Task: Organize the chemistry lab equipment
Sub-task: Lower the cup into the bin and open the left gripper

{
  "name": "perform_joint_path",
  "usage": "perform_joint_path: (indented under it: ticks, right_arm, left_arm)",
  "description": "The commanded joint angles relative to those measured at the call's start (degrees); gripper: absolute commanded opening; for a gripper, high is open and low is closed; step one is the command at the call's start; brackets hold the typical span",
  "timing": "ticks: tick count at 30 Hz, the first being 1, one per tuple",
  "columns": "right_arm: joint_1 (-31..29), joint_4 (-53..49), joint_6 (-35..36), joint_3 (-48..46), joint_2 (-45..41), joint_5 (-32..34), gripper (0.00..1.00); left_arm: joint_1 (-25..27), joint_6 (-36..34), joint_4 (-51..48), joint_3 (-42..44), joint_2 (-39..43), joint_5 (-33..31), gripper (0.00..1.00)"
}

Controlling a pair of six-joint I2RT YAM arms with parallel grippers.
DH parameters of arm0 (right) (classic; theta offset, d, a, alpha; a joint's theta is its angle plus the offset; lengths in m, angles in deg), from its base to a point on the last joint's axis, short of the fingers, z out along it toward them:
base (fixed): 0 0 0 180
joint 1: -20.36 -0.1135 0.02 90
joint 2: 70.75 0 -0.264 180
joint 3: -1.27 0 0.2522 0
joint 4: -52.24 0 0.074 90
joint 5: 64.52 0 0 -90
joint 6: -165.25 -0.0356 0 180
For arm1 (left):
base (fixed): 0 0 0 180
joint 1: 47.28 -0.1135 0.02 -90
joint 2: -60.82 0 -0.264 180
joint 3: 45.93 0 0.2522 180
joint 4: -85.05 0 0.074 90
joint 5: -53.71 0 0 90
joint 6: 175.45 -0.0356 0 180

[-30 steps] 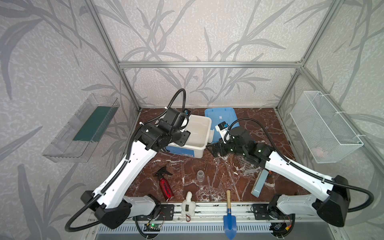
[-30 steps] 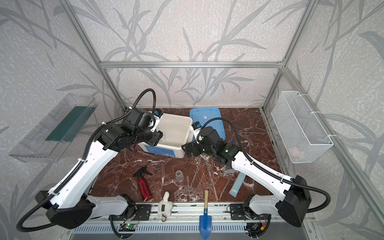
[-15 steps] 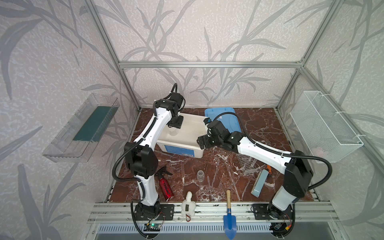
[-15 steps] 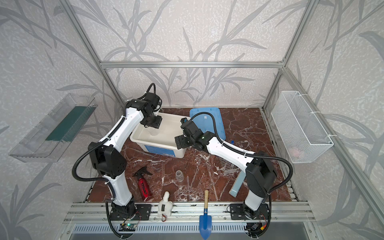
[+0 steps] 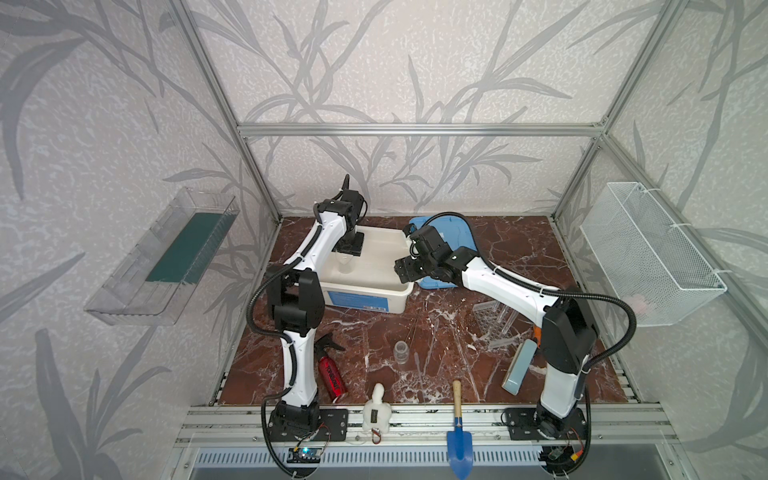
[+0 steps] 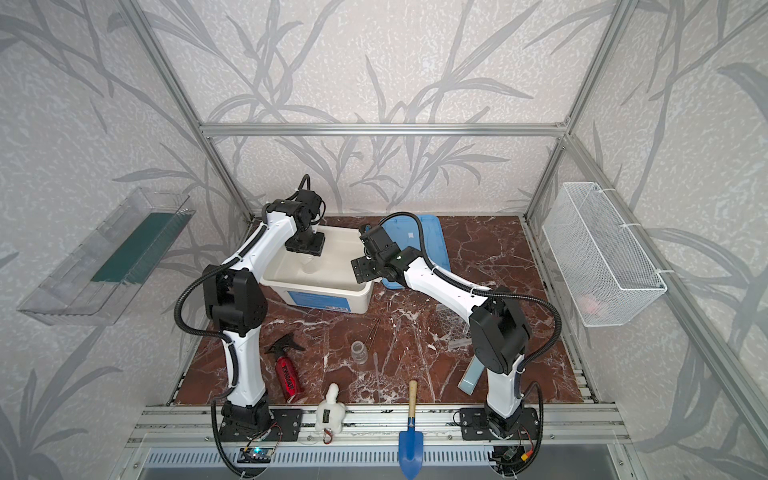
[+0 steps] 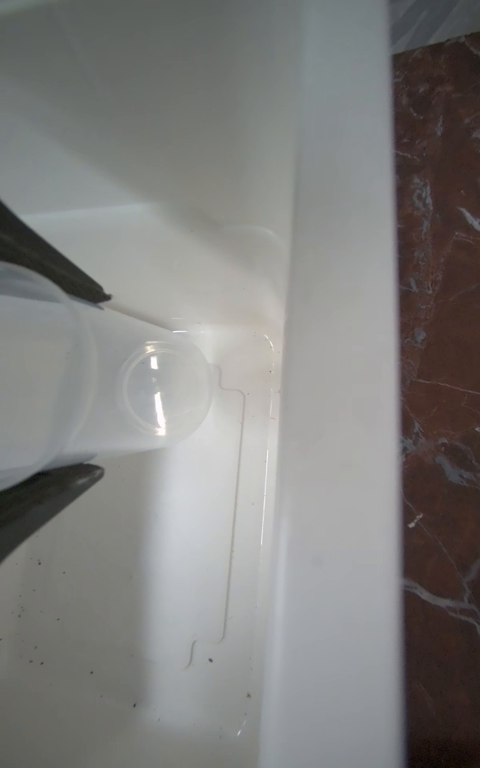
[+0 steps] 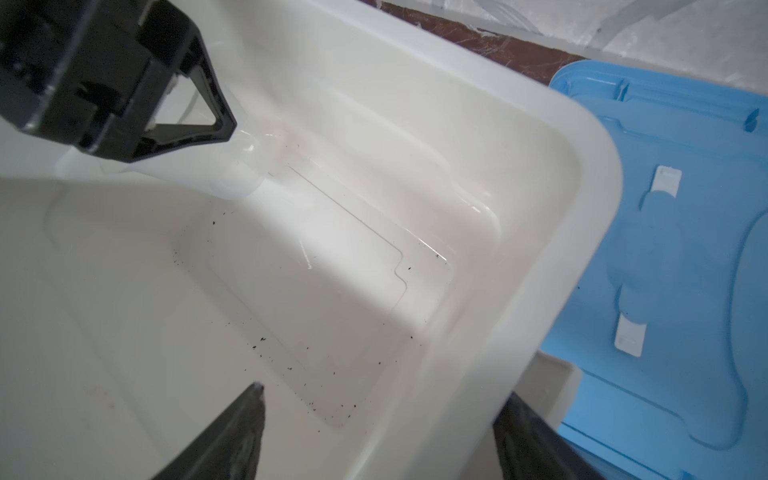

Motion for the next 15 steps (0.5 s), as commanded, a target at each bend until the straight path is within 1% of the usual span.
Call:
perform_joint_path:
  ticks: [1,5,8,12,15]
  right_arm:
    - [-0.28,-0.95,2.19,1.61,0.00,-1.07,0.84]
    - [-0.24,-0.87,2.28,1.85,0.68,-1.71,0.85]
    - [-0.29,-0.40,2.37,1.30,0.37,-2.59,0.85]
    - [-0.20,0.71,2.46,0.02,-0.64,-2.98,0.85]
    - [-0.20,1.60,2.37,-0.86,-1.09,-3.62,0.85]
  left_arm:
    - [-0.92,1.59,4.58,3.13,1.03,0.64,0.60]
    - [-1.21,1.96,7.37,5.89,0.37,2.44,0.63]
    - [-1.31,1.71,9.51,8.64,0.47,1.54,0.63]
    - [-1.51,1.95,15.47,14.07,1.49,1.55,0.64]
    - [-1.73,2.55,15.89,14.81,0.86,2.56,0.64]
